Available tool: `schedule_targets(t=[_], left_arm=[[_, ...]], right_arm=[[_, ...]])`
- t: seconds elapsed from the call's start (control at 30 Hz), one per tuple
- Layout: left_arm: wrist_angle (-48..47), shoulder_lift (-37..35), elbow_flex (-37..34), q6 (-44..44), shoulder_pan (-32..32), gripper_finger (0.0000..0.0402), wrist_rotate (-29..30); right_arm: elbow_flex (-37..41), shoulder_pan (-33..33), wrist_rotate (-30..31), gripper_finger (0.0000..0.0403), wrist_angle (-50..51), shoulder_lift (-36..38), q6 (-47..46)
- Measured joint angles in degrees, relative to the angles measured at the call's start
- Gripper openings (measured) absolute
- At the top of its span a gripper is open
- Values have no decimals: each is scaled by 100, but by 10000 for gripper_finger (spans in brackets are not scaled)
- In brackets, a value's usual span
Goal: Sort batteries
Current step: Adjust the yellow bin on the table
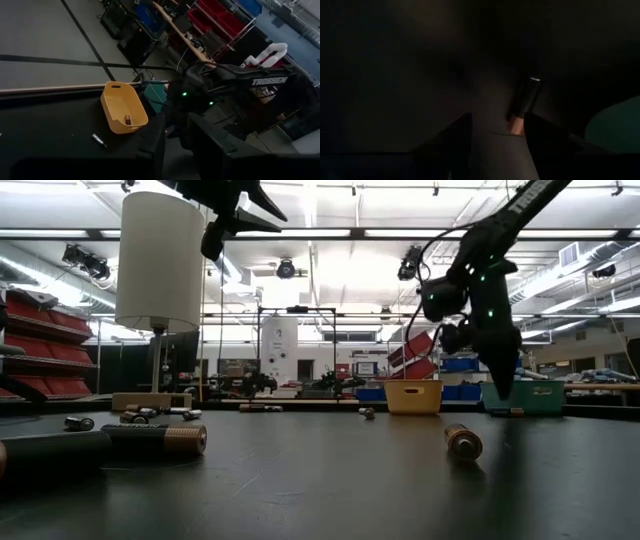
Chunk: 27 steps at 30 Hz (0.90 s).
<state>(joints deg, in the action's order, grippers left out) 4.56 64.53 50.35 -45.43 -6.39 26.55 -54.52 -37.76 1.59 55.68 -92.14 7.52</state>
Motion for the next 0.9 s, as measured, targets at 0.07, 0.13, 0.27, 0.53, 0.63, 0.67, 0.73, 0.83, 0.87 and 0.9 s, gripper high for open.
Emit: schedule_targets(t=[0.07, 0.13, 0.27, 0.53, 0.63, 0.67, 0.73, 0.83, 0.87, 0.9], left_arm=[[-2, 0, 0, 2, 0, 97, 0], [-2, 0, 0, 3, 0, 97, 0], [-2, 0, 0, 9, 0, 97, 0], [-4, 0, 0, 17, 0, 97, 0], [-4, -2, 0, 17, 0, 97, -30], [-4, -2, 0, 17, 0, 97, -47], [-4, -2, 0, 17, 0, 97, -50], [-5, -2, 0, 17, 0, 97, -57], [-6, -2, 0, 17, 0, 97, -59], [-7, -2, 0, 20, 0, 97, -63]], right_arm=[[0, 2, 193, 187, -8, -113, 93], [0, 2, 222, 187, -36, -137, 128], [0, -87, 112, 187, -236, -137, 184], [28, -452, -140, 187, -426, -159, 417], [63, -481, -173, 187, -487, -159, 469], [59, -481, -186, 187, -489, -159, 467], [5, -476, -246, 187, -461, -159, 430], [-167, -521, -318, 187, -589, -159, 428], [-226, -559, -318, 187, -682, -159, 428], [-294, -603, -318, 187, -792, -159, 428]])
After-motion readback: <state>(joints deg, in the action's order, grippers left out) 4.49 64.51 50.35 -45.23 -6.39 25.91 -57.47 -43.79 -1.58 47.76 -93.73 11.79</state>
